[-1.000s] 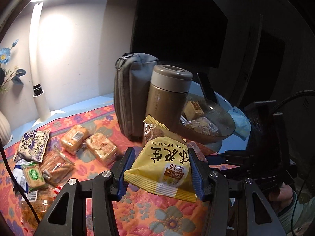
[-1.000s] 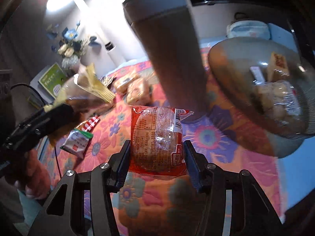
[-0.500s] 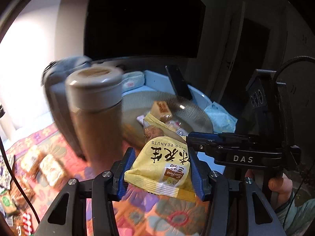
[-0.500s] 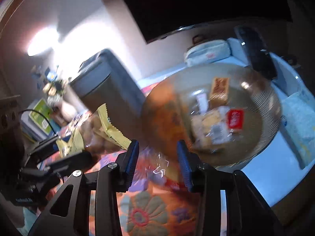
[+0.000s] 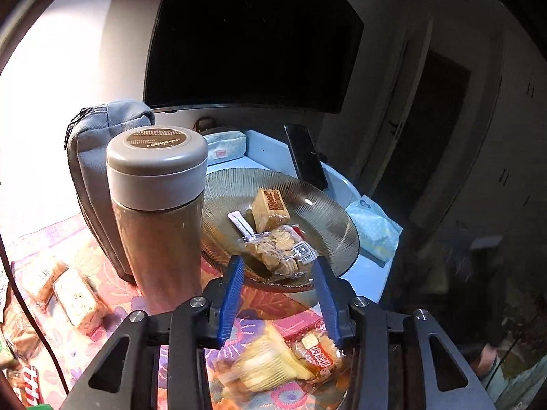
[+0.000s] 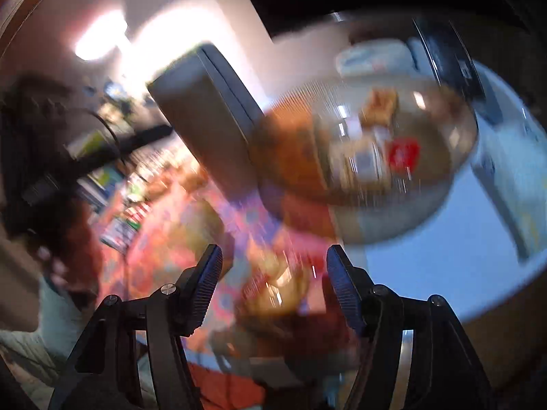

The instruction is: Organize snacks

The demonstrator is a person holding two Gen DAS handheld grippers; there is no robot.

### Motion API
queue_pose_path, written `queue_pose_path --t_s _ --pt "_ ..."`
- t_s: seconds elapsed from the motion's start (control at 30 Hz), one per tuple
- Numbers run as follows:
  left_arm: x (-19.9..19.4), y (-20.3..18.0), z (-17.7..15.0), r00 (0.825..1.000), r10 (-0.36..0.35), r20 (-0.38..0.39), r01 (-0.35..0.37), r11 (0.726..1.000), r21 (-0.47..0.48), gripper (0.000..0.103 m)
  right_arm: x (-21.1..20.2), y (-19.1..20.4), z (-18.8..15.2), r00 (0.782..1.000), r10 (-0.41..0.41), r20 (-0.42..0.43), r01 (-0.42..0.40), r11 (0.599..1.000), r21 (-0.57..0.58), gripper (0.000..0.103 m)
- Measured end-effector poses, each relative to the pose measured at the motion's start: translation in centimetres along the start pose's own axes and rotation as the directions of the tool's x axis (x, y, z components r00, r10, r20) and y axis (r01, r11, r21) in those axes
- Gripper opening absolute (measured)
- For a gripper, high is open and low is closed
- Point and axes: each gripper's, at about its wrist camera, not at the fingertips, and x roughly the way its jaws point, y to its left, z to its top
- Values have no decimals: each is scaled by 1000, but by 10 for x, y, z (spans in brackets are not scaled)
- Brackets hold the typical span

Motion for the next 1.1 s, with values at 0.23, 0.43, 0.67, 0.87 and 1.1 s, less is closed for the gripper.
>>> queue_pose_path --t_s 0.23,0.43,0.67,0.87,1.1 --pt "-2 8 -31 996 0 -92 -1 1000 -12 54 32 26 -16 988 -149 -37 146 987 -74 65" --pt "26 10 -72 972 110 -209 -82 987 135 82 44 31 -20 971 -237 -42 232 967 -105 65" --pt "62 23 -83 958 24 -287 10 993 115 74 38 28 -24 968 -249 -16 246 962 -116 52" --pt "49 19 -82 967 29 -253 -2 994 106 45 29 19 -17 988 -157 -11 156 986 -56 51" --pt "25 13 -80 979 15 -203 -3 998 59 42 9 29 -13 994 -110 18 111 992 -60 50"
